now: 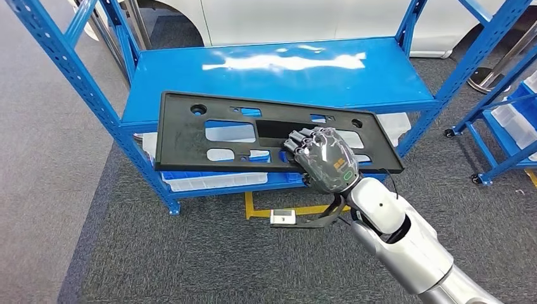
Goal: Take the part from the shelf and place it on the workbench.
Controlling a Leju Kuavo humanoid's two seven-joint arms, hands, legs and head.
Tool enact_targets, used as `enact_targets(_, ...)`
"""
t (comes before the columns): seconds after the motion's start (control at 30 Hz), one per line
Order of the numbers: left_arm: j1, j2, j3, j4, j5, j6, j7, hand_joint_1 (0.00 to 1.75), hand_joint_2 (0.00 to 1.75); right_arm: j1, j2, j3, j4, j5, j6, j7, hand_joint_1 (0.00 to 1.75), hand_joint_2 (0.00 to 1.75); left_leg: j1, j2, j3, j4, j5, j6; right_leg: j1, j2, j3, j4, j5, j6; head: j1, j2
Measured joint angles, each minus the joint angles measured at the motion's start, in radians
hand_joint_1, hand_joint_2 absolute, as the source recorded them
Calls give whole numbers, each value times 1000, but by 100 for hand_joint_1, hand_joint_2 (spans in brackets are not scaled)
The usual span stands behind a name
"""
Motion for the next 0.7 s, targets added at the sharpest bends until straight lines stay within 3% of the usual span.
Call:
enact_targets(0.07, 0, -3, 0, 0, 1, 0, 0, 0, 175, -6, 10, 3, 1, 0, 0, 0, 175, 175, -1, 0, -12, 5, 15, -8, 9, -1, 75, -116, -25, -12, 0, 0)
enact_targets(0.1, 1, -3, 0, 0, 1, 0, 0, 0, 175, -9, 14, 4, 2, 1, 0, 1, 175, 175, 0, 1, -14, 3, 24, -14, 12, -1, 87, -142, -32, -15, -1, 0)
enact_targets(0.17, 5, -2, 0, 1, 1, 1, 0, 0, 175, -13, 18, 5, 6, 1, 0, 2, 175, 175, 0, -2, -20, -2, 36, -25, 9, -4, 76, -155, -13, -22, 0, 0)
enact_targets(0.2, 6, -1, 0, 1, 1, 0, 0, 0, 175, -15, 21, 5, 8, 1, 0, 2, 175, 175, 0, -4, -29, 8, 18, -31, 5, -6, 66, -160, 1, -29, 0, 0)
enact_targets(0.23, 7, -1, 0, 1, 2, 0, 0, 0, 175, -16, 26, 5, 11, 1, 0, 3, 175, 175, 1, -6, -42, 36, -20, -37, 1, -8, 53, -164, 16, -35, -1, 0)
enact_targets(0.3, 7, 0, 0, 2, 3, -1, 0, 0, 175, -18, 42, 6, 19, 3, 1, 5, 175, 175, 9, -8, -74, 148, -127, -50, -1, -9, 21, -165, 42, -43, -2, 0)
enact_targets(0.33, 7, 0, 0, 2, 3, -2, 0, 0, 175, -18, 51, 9, 24, 4, 1, 8, 175, 175, 13, -8, -84, 213, -160, -57, -2, -9, 5, -164, 54, -42, -2, 0)
enact_targets(0.37, 7, 0, 0, 2, 4, -2, 0, 0, 175, -19, 59, 12, 29, 6, 0, 10, 175, 175, 16, -8, -87, 262, -167, -62, -2, -10, -11, -162, 65, -40, -2, 0)
enact_targets(0.4, 7, 0, 0, 2, 4, -2, 0, 0, 175, -19, 67, 16, 34, 8, 0, 12, 175, 175, 19, -8, -76, 283, -149, -67, -3, -10, -27, -158, 75, -38, -2, 0)
enact_targets(0.43, 7, 0, 0, 2, 5, -1, 0, 0, 175, -19, 74, 19, 39, 9, 0, 14, 175, 175, 22, -8, -49, 269, -118, -70, -4, -10, -43, -153, 84, -34, -2, 0)
enact_targets(0.47, 8, 1, 0, 2, 5, -1, 0, 0, 175, -19, 81, 21, 43, 10, 0, 15, 175, 175, 25, -8, -5, 221, -89, -73, -6, -11, -57, -147, 92, -30, -2, 0)
enact_targets(0.5, 9, 1, 0, 2, 5, -1, 0, 0, 175, -20, 87, 22, 47, 11, 0, 17, 175, 175, 26, -9, 50, 148, -80, -74, -7, -10, -71, -140, 98, -24, -2, 0)
enact_targets(0.57, 11, 2, 0, 2, 6, -1, -1, 0, 175, -23, 96, 22, 53, 11, -1, 20, 175, 175, 24, -14, 137, 14, -101, -66, -6, -10, -87, -130, 110, -12, -2, 0)
enact_targets(0.63, 13, 2, 0, 2, 9, -2, -7, 0, 175, -26, 103, 22, 60, 12, -1, 22, 175, 175, 19, -16, 154, -32, -114, -50, -4, -10, -91, -132, 125, 0, -1, 0)
enact_targets(0.7, 12, 1, 0, 2, 12, -4, -15, 0, 175, -27, 108, 23, 66, 12, -1, 23, 175, 175, 21, -14, 145, -35, -98, -30, -7, -8, -100, -124, 118, 10, -1, 0)
